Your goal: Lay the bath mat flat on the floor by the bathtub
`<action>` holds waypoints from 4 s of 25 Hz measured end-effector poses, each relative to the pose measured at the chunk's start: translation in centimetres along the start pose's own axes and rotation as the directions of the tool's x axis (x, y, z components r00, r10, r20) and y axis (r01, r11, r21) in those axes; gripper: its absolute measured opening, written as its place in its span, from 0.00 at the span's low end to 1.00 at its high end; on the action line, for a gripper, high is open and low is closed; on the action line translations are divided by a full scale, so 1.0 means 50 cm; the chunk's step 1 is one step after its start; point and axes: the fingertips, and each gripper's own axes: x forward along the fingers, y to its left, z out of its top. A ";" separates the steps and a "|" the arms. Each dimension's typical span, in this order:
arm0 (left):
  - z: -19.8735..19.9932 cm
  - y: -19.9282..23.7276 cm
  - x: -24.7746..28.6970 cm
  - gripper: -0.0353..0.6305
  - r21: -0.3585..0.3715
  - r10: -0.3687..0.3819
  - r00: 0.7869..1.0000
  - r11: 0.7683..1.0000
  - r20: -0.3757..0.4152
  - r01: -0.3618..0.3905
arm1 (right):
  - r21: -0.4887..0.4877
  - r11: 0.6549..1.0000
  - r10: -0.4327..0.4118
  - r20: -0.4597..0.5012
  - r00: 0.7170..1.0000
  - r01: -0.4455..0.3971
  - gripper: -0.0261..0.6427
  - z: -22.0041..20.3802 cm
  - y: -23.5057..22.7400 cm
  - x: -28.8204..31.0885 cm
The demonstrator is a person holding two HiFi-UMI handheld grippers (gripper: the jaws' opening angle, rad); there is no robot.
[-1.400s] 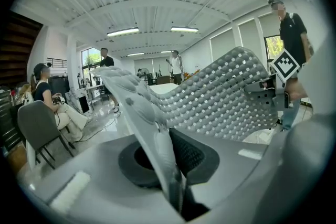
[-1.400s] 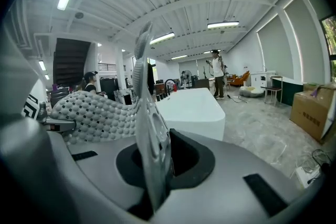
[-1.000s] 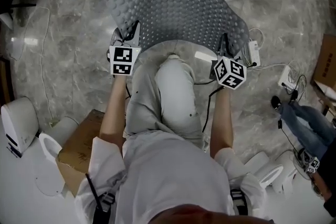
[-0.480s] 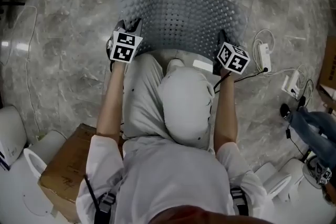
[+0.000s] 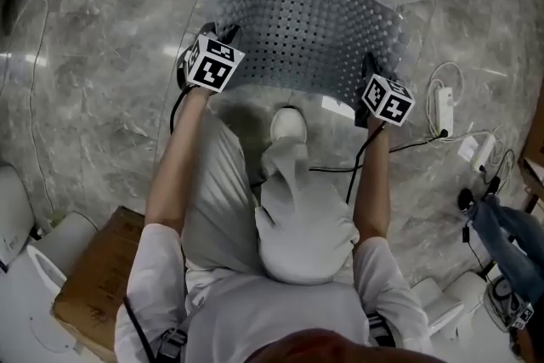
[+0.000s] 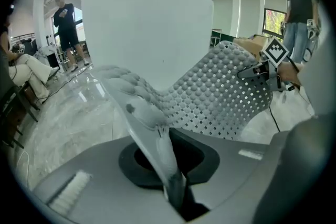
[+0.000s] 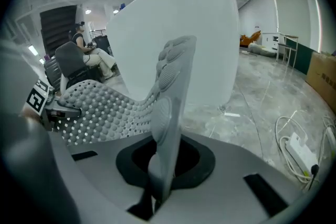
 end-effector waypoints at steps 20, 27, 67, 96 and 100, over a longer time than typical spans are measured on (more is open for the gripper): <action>-0.148 0.136 0.223 0.10 0.114 0.129 0.970 0.988 -0.204 -0.107 | -0.138 0.986 -0.101 -0.084 0.991 0.089 0.09 -0.088 -0.164 0.217; -0.203 0.185 0.249 0.17 0.053 0.148 0.962 0.989 -0.228 -0.139 | -0.120 0.991 -0.061 -0.053 0.997 0.054 0.17 -0.091 -0.244 0.247; -0.252 0.302 0.189 0.46 -0.078 0.329 0.898 0.928 -0.293 -0.365 | -0.052 0.995 -0.091 -0.226 0.970 0.081 0.33 -0.159 -0.378 0.223; -0.183 0.189 0.176 0.05 -0.167 0.115 0.982 0.976 -0.151 -0.140 | -0.063 0.992 -0.116 -0.045 0.992 0.113 0.04 -0.136 -0.222 0.172; -0.188 0.182 0.181 0.05 -0.151 0.107 0.979 0.980 -0.171 -0.133 | -0.057 0.992 -0.111 -0.048 0.993 0.108 0.04 -0.139 -0.221 0.173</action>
